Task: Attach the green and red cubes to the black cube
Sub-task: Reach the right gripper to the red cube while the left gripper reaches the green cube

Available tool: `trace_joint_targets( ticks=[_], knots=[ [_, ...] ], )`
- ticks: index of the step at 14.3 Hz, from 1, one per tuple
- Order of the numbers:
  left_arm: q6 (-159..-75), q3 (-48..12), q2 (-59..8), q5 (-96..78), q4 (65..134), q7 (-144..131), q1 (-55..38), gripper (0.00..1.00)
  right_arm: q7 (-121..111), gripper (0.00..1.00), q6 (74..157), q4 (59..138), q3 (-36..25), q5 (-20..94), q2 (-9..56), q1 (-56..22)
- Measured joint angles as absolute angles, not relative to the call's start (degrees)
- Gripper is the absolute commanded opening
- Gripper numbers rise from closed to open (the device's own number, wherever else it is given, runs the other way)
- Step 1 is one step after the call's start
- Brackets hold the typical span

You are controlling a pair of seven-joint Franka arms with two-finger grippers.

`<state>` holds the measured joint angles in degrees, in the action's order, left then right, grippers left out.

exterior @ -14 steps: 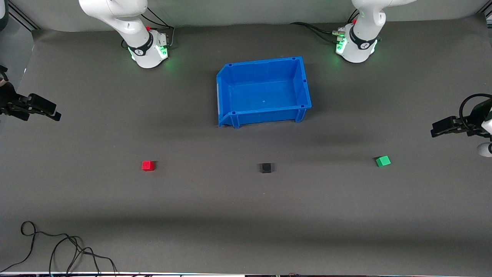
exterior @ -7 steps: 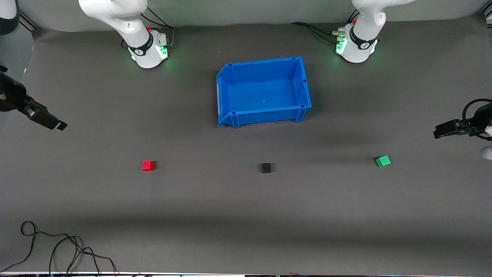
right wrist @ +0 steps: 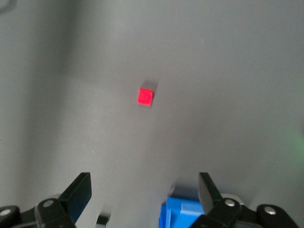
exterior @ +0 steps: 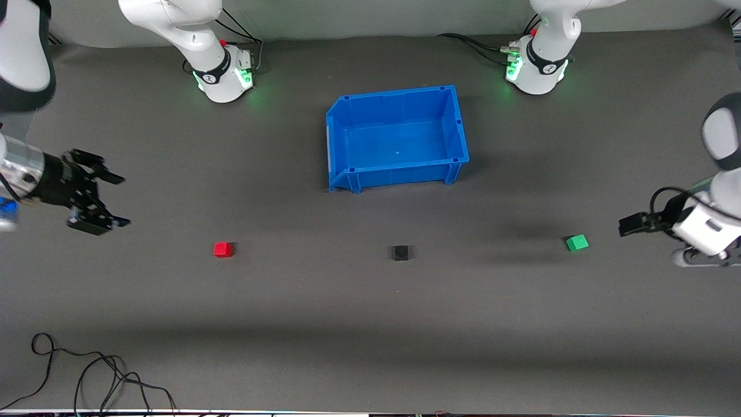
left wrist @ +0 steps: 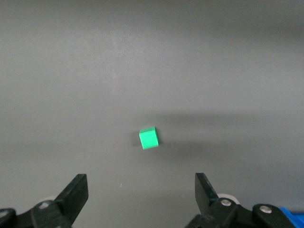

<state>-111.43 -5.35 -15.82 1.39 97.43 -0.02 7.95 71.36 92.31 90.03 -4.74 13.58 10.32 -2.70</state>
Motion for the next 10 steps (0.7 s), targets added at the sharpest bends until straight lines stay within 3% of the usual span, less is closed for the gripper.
trace_joint_targets(
  ticks=[3, 7, 10],
  knots=[
    [-120.8, -4.8, -23.3, 1.4, 98.4, 0.0, 9.2, 1.00, 71.6, 1.00, 95.9, 93.2, -6.8, 19.3, 14.7, -1.9],
    [-127.6, -4.7, -33.0, 1.4, 98.5, -0.5, 10.7, 0.97, 68.0, 1.00, 110.4, 103.3, -7.4, 25.8, 18.4, -1.7],
    [-127.3, -4.7, -34.3, 1.4, 98.4, -2.4, 12.2, 0.88, 61.1, 1.00, 118.6, 109.0, -7.4, 31.1, 22.0, -2.0]
  ],
)
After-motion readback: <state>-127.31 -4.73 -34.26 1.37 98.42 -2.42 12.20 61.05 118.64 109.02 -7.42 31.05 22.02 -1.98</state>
